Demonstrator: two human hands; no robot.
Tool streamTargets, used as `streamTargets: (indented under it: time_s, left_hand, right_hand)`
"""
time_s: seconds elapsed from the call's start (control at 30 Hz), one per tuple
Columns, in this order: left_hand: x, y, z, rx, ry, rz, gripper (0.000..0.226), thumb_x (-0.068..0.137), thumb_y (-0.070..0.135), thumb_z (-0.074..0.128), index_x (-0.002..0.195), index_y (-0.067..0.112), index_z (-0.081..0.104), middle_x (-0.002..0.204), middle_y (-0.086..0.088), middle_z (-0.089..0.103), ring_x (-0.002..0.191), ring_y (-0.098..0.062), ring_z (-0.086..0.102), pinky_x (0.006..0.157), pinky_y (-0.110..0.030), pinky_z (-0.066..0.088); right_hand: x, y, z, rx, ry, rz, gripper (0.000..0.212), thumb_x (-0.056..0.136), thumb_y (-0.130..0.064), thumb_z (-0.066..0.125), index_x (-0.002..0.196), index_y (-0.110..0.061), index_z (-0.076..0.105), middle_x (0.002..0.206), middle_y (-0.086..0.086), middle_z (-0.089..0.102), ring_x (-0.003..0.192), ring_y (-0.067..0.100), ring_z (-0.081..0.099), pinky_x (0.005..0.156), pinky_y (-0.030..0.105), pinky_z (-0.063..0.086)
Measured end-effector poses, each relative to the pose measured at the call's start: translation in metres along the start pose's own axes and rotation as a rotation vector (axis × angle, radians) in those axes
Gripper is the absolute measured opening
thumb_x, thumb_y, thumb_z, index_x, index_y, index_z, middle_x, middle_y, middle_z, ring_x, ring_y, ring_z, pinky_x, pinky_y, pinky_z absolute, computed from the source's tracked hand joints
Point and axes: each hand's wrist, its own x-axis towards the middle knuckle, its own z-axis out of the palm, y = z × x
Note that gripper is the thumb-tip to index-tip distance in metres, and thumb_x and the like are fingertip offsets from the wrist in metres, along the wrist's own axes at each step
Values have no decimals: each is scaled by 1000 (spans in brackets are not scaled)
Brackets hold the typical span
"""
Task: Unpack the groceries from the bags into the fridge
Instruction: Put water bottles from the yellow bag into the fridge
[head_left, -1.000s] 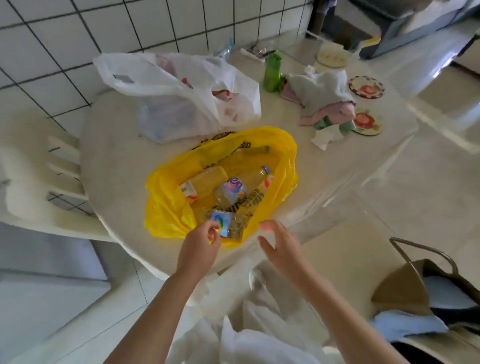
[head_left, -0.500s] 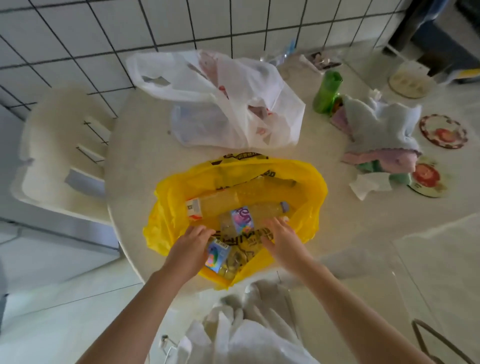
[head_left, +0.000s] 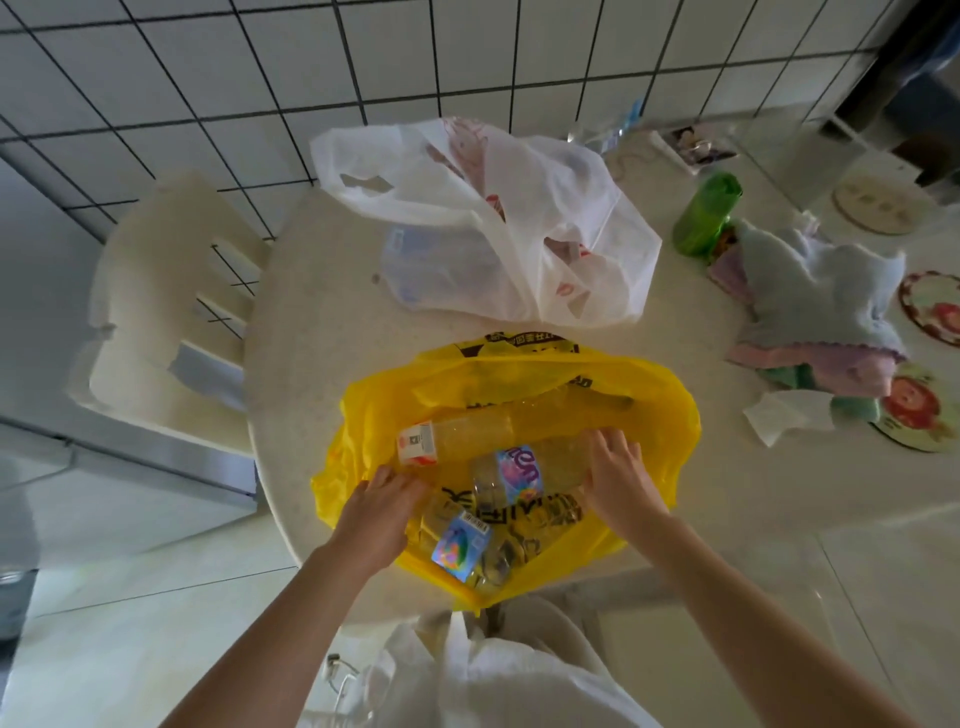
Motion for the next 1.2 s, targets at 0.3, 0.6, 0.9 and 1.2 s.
streamTargets:
  time_s: [0.3, 0.6, 0.9, 1.2]
  left_hand:
    - [12, -3, -13, 154, -91, 14, 73, 68, 33, 83, 130, 27, 44, 140, 9, 44, 129, -21, 32, 103, -37, 35]
    - [12, -5, -49, 160, -24, 116, 89, 56, 59, 81, 135, 34, 47, 141, 15, 47, 130, -16, 40, 98, -36, 32]
    - [0, 1, -77, -172, 82, 131, 71, 54, 47, 87, 117, 33, 59, 114, 15, 46, 95, -14, 59, 73, -28, 53]
    - [4, 21, -59, -529, 359, 194, 73, 53, 19, 91, 118, 22, 59, 112, 13, 53, 100, -11, 57, 78, -14, 48]
  right_hand:
    - [31, 10, -3, -140, -194, 102, 43, 95, -20, 52, 136, -14, 39, 135, 11, 43, 123, 31, 43, 106, 40, 35]
    - [45, 17, -37, -57, -108, -49, 29, 96, -8, 47, 119, -15, 64, 118, 5, 61, 115, 24, 49, 97, 30, 37]
    - [22, -20, -100, 122, -5, -161, 33, 77, -20, 75, 108, -19, 62, 98, -4, 46, 92, 14, 45, 67, 18, 29]
    - [-9, -61, -93, 219, 34, -297, 37, 81, -16, 72, 116, -20, 58, 111, -6, 42, 102, 10, 46, 70, 5, 36]
